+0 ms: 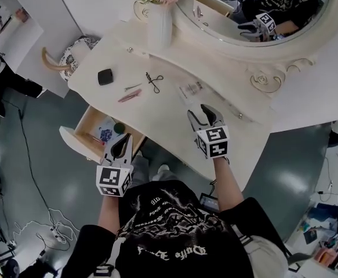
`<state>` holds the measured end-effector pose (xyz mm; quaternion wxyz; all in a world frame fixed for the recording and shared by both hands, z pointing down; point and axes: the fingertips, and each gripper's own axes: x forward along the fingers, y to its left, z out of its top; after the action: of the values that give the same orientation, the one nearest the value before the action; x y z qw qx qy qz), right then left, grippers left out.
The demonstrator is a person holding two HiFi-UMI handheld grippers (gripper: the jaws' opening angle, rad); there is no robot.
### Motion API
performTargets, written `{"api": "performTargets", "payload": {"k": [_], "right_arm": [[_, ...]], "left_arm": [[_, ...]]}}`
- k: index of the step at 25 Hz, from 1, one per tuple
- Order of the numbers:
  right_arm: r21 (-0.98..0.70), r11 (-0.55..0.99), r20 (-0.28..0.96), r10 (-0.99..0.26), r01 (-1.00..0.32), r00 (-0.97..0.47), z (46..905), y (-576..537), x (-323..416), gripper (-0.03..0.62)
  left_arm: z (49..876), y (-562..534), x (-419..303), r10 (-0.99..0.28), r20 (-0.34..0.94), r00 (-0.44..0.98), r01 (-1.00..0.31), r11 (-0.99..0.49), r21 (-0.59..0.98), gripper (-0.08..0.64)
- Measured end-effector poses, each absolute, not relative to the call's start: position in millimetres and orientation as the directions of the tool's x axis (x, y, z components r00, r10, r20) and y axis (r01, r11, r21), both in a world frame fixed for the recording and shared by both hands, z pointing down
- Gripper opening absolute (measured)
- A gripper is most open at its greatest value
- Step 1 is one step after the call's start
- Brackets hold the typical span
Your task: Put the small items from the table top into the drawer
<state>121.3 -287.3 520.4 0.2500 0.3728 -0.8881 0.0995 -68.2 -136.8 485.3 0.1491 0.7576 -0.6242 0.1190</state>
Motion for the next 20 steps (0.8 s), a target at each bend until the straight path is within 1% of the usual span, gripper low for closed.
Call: {"api": "performTargets", "payload": {"k": [13, 20], "right_arm": [[-0.009, 0.696, 0.575, -0.584, -0.718, -0.573, 550, -332, 104, 0.212], [-0.029, 0.696, 0.611, -0.555, -0.717, -0.564, 571, -349, 98, 0.222]], "left_arm": [[491, -147, -89, -0.896, 0.407, 0.178, -0.984, -0.166, 0.064, 0.017], [498, -134, -111, -0.891, 0.436, 0.128, -0.992, -0.107, 0.073, 0.017]]}}
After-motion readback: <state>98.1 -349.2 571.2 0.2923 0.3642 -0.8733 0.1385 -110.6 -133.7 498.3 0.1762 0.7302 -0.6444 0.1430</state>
